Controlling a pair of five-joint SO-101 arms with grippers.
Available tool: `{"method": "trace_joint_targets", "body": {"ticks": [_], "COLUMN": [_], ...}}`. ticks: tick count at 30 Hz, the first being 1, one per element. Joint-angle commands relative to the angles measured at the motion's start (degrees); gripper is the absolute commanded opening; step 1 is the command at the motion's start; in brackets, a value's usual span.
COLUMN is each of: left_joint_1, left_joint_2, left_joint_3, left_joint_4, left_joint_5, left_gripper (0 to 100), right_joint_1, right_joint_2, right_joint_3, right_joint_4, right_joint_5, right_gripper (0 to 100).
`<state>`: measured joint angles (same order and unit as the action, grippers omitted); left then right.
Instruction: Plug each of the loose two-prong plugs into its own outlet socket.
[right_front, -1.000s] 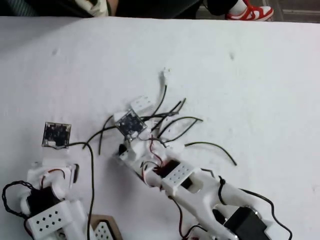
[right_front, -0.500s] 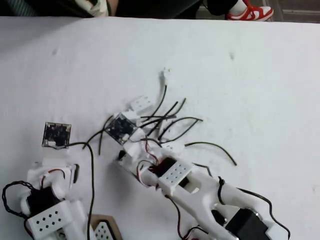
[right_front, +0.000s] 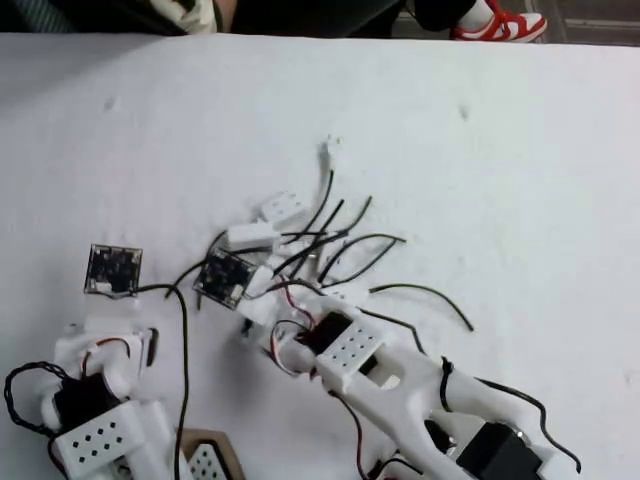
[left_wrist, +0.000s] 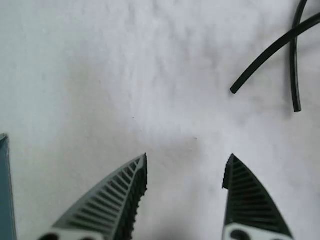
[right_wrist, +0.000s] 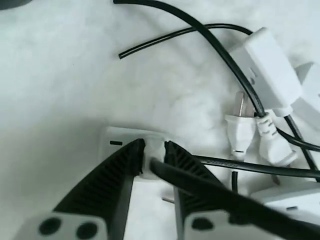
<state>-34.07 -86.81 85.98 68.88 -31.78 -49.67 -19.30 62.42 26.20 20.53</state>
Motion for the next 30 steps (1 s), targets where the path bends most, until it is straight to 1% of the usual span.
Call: {"method": "trace_joint_targets", "body": {"ticks": [1, 5, 8, 11, 14, 21, 25, 29, 30], "left_joint_1": [0.4, 0.4, 0.4, 0.4, 0.4, 0.4, 0.4, 0.4, 0.4], "left_joint_2": [-0.5, -0.5, -0.5, -0.5, -0.5, -0.5, -0.5, -0.5, -0.5], "left_joint_3": [-0.3, -0.3, -0.3, -0.3, -0.3, -0.3, -0.3, -0.3, -0.3], "left_joint_4": [-1.1, -1.1, -1.1, -1.1, -1.1, -1.1, -1.1, -1.1, -1.1], "left_joint_5": [0.2, 0.2, 0.2, 0.2, 0.2, 0.2, 0.2, 0.2, 0.2], "left_gripper": [25, 25, 25, 25, 25, 25, 25, 25, 25], "right_joint_1": [-0.5, -0.3, -0.4, -0.4, -0.6, -0.6, -0.6, -0.6, -0.6], "right_joint_2": [-0.3, -3.0, -6.6, -9.4, -10.4, -10.5, -10.2, -10.2, -10.2], "right_joint_3": [-1.4, -4.0, -6.2, -8.1, -9.3, -9.3, -8.9, -9.0, -9.0], "right_joint_4": [2.2, 4.0, 9.1, 14.4, 16.6, 15.3, 11.6, 10.8, 10.9], "right_joint_5": [0.6, 0.5, 0.1, -5.6, -8.7, -8.9, -8.9, -8.4, -8.4], "right_gripper": [1.8, 2.3, 9.8, 18.8, 21.4, 17.3, 10.7, 1.9, 1.7]}}
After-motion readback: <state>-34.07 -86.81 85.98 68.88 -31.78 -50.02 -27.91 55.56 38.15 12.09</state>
